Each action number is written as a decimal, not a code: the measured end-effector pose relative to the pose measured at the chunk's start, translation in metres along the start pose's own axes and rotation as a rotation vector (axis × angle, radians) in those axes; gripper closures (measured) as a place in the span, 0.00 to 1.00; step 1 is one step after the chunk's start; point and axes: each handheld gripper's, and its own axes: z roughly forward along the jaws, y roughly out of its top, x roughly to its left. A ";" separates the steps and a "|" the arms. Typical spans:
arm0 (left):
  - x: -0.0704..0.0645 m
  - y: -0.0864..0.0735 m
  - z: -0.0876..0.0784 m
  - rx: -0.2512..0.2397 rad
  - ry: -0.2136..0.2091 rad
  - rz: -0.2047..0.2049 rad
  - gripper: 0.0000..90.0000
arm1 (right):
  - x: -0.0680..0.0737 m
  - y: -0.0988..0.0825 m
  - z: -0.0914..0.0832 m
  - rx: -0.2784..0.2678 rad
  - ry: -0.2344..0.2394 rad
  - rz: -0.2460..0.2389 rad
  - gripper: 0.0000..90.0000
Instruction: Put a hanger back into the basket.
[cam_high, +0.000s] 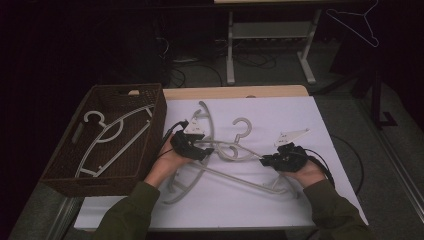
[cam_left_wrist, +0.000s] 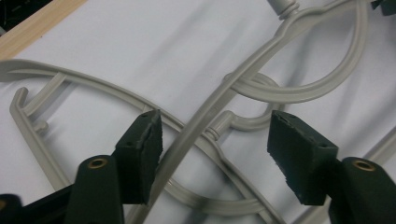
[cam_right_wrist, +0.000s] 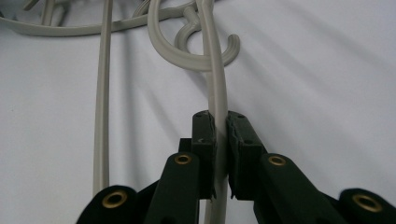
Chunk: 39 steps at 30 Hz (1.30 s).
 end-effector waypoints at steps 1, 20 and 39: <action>0.001 0.000 0.001 0.001 -0.009 0.004 0.42 | 0.000 0.000 0.000 -0.001 0.001 -0.001 0.91; -0.001 0.002 0.015 0.014 -0.012 0.087 0.72 | -0.001 0.002 -0.001 0.000 0.026 -0.033 0.91; -0.008 0.002 0.014 0.045 -0.095 0.135 0.83 | -0.016 -0.001 0.002 -0.009 -0.016 -0.025 0.82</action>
